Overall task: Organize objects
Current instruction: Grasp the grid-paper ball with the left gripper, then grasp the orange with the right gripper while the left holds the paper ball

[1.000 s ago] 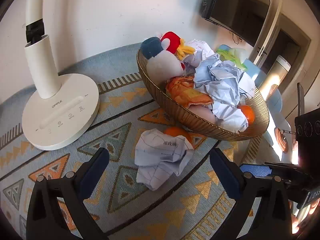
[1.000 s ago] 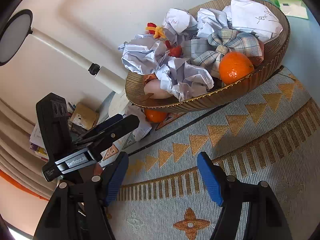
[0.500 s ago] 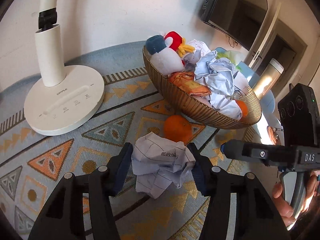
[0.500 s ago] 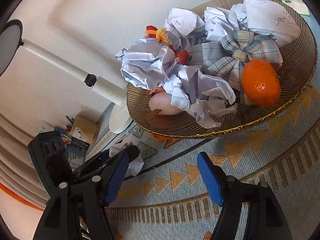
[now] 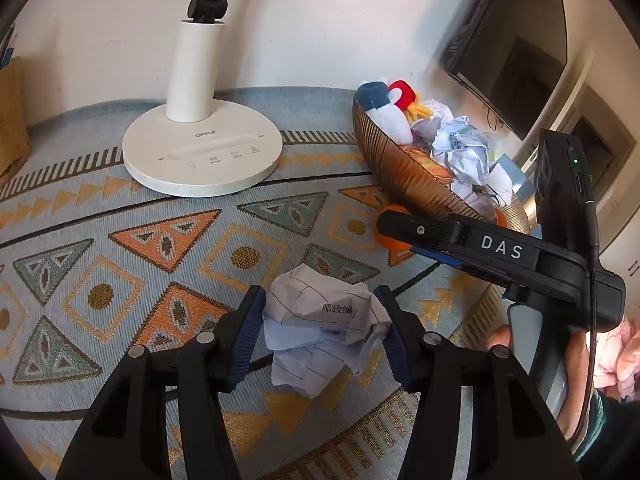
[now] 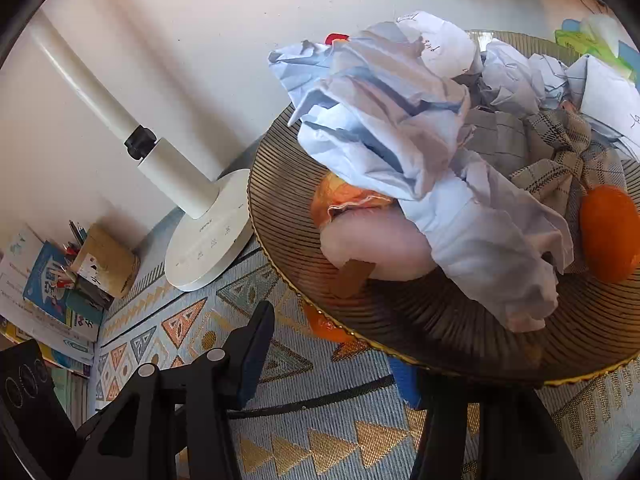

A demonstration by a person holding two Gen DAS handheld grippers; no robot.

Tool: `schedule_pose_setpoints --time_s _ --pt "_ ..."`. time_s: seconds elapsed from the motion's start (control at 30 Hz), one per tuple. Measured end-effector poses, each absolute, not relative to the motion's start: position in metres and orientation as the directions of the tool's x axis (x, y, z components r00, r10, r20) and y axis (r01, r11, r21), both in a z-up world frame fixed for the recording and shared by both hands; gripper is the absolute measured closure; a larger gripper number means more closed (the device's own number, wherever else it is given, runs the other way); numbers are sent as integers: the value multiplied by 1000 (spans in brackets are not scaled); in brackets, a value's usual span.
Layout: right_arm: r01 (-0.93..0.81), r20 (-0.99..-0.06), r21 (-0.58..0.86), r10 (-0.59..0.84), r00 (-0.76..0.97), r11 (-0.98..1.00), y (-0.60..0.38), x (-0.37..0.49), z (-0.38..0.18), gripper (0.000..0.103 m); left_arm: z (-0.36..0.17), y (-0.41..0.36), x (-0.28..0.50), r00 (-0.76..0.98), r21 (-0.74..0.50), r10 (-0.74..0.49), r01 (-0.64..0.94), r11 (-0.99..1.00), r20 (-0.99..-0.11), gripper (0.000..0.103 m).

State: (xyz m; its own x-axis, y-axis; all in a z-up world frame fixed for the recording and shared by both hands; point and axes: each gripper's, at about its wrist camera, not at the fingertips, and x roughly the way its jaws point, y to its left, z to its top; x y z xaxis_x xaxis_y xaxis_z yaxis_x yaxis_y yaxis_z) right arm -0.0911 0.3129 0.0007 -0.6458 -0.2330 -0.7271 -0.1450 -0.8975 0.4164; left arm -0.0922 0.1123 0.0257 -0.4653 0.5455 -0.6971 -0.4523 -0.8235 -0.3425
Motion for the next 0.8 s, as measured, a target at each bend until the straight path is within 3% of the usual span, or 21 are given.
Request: schedule_pose_setpoints --time_s 0.07,0.1,0.33,0.5,0.57,0.63,0.8 --pt "-151 -738 369 -190 -647 -917 306 -95 1 63 25 112 -92 -465 -344 546 -450 -824 -697 50" --pt "-141 -743 355 -187 -642 -924 304 -96 1 64 26 113 -93 -466 -341 543 -451 -825 -699 50" --pt "4 -755 336 -272 -596 -942 303 -56 7 65 32 119 -70 -463 -278 515 -488 -828 -721 50" --pt "162 -763 225 -277 -584 -961 311 0 12 65 35 127 -33 -436 -235 516 -551 -801 -737 50" --pt "197 -764 184 -266 -588 -963 312 11 11 65 30 133 -23 -445 -194 485 -554 -810 -753 45" --pt "209 -769 133 -234 -595 -969 308 14 8 65 23 136 -20 -438 -186 459 -535 -824 -773 23" --pt "221 -761 164 -266 -592 -961 315 18 1 65 22 126 -8 -451 -172 425 -500 -849 -785 23"
